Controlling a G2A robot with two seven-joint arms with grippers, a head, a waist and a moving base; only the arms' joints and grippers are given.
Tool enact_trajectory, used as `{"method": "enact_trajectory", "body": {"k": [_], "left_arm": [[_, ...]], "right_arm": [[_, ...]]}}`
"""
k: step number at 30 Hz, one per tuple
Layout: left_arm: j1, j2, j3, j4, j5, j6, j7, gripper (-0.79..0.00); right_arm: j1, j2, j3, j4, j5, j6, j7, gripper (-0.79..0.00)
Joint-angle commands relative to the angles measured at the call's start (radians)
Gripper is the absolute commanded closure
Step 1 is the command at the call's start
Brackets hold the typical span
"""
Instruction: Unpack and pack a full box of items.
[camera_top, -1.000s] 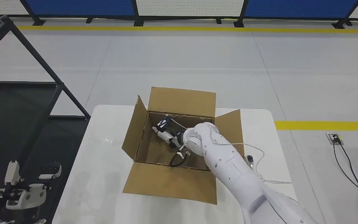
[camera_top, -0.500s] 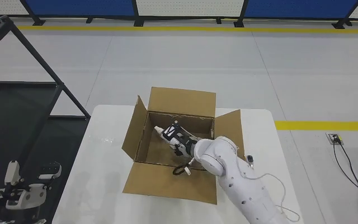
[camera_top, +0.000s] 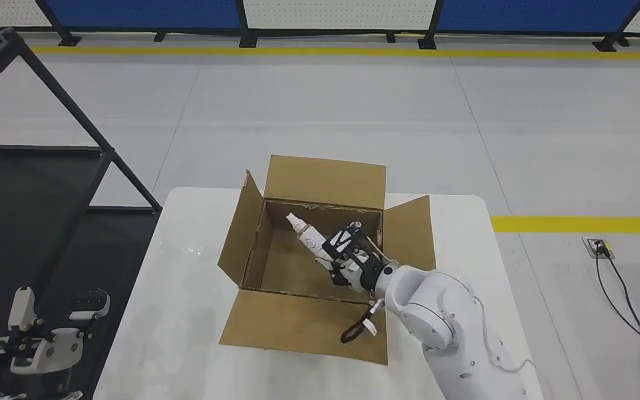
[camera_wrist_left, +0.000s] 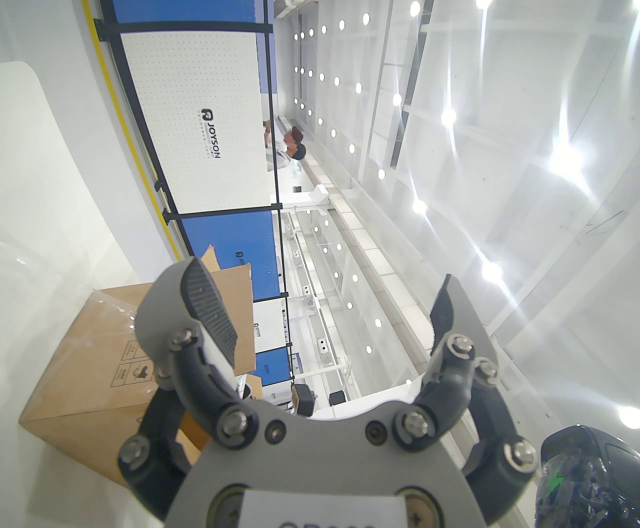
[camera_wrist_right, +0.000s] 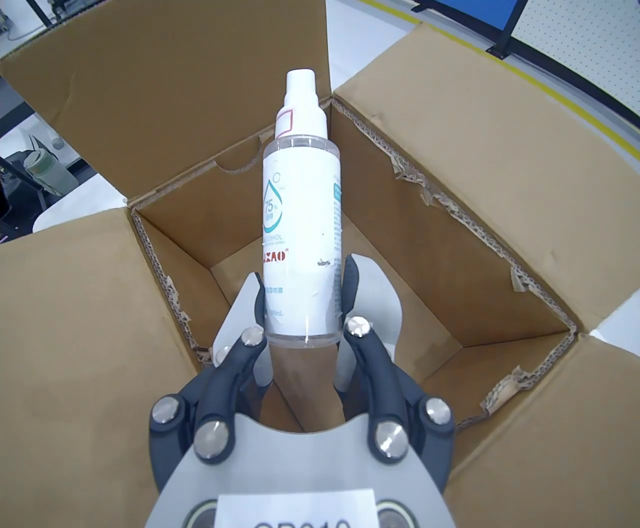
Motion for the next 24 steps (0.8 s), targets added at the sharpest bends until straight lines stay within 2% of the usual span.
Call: {"method": "enact_trajectory", "body": {"k": [1,11,16,20,24], "left_arm": [[0.0,0.0,0.0,0.0,0.0,0.0,0.0,-0.785],[0.0,0.0,0.0,0.0,0.0,0.0,0.0,-0.785],[0.0,0.0,0.0,0.0,0.0,0.0,0.0,-0.785],[0.0,0.0,0.0,0.0,0.0,0.0,0.0,-0.785],[0.0,0.0,0.0,0.0,0.0,0.0,0.0,-0.785]], "right_arm": [[0.001,0.0,-0.001,0.001,-0.001,0.001,-0.001,0.0],[0.001,0.0,-0.001,0.001,-0.001,0.001,-0.001,0.0],[-0.017,0.004,0.016,-0.039,0.039,-0.006,-0.049,0.0],[-0.088,0.018,0.105,-0.146,0.114,-0.021,-0.1,0.0],[-0.226,0.039,0.254,-0.303,0.239,-0.072,-0.163,0.0]]}}
